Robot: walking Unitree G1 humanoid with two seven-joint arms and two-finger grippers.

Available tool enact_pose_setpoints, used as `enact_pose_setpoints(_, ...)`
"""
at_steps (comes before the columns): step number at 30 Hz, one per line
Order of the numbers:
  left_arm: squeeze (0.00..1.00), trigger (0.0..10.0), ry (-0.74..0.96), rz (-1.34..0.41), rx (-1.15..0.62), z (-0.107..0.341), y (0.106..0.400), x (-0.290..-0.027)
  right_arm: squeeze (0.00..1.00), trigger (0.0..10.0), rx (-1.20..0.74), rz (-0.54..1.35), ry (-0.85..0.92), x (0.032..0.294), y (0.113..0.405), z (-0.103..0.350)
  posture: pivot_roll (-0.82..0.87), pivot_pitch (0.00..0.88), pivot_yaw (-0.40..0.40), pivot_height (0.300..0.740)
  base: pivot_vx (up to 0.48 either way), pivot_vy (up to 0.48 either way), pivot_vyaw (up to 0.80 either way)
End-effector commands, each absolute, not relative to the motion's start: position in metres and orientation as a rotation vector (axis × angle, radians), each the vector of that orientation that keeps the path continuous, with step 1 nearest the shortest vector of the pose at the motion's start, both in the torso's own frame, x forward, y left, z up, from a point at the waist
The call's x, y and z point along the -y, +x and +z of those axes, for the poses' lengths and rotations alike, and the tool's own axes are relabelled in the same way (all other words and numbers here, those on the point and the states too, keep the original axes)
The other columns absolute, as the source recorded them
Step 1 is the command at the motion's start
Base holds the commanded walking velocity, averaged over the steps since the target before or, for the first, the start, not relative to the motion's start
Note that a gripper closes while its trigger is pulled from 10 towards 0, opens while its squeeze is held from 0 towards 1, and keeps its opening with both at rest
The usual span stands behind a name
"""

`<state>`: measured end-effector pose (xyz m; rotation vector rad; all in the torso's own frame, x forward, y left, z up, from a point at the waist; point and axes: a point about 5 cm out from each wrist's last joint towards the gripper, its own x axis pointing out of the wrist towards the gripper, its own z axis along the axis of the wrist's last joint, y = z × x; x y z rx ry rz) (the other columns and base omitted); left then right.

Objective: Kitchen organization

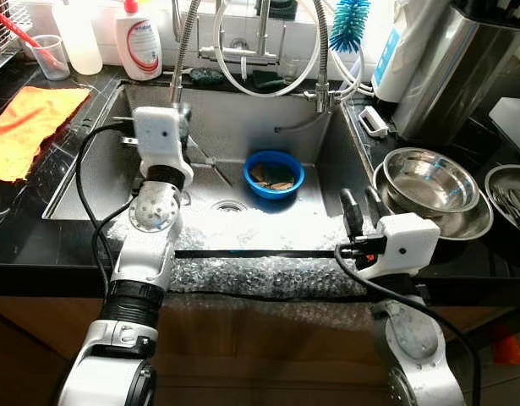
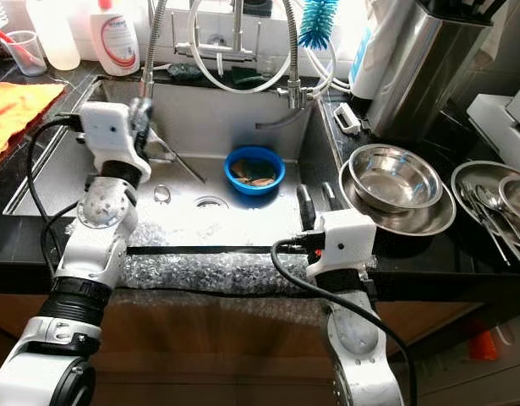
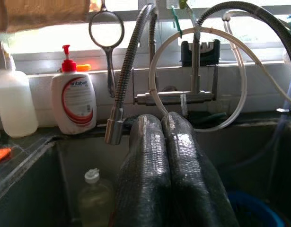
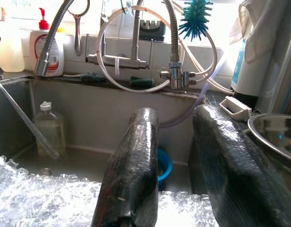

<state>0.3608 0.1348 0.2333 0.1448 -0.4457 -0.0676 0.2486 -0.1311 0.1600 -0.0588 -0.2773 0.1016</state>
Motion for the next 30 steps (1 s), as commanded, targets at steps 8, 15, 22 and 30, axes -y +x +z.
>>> enact_pose_setpoints(8, 0.00, 10.0, 0.330, -0.135, 0.367, 0.224, 0.369, -0.122, 0.00, 10.0, 0.279, 0.088, -0.069, 0.132, 0.251, 0.158, -0.04, 0.070, -0.079, 0.740, 0.000, 0.000, 0.00)
enact_pose_setpoints(15, 0.00, 10.0, 0.334, -0.128, 0.269, 0.210, 0.373, -0.125, 0.00, 10.0, 0.276, 0.101, -0.073, 0.129, 0.253, 0.157, -0.03, 0.058, -0.079, 0.740, 0.000, 0.000, 0.00)
enact_pose_setpoints(22, 0.00, 10.0, 0.291, -0.124, 0.189, 0.199, 0.374, -0.127, 0.00, 10.0, 0.275, 0.110, -0.071, 0.128, 0.254, 0.157, -0.04, 0.049, -0.082, 0.740, 0.000, 0.000, 0.00)
enact_pose_setpoints(30, 0.12, 10.0, 0.272, -0.126, 0.173, 0.197, 0.373, -0.127, 0.00, 10.0, 0.276, 0.115, -0.067, 0.127, 0.255, 0.157, -0.04, 0.044, -0.082, 0.740, 0.000, 0.000, 0.00)
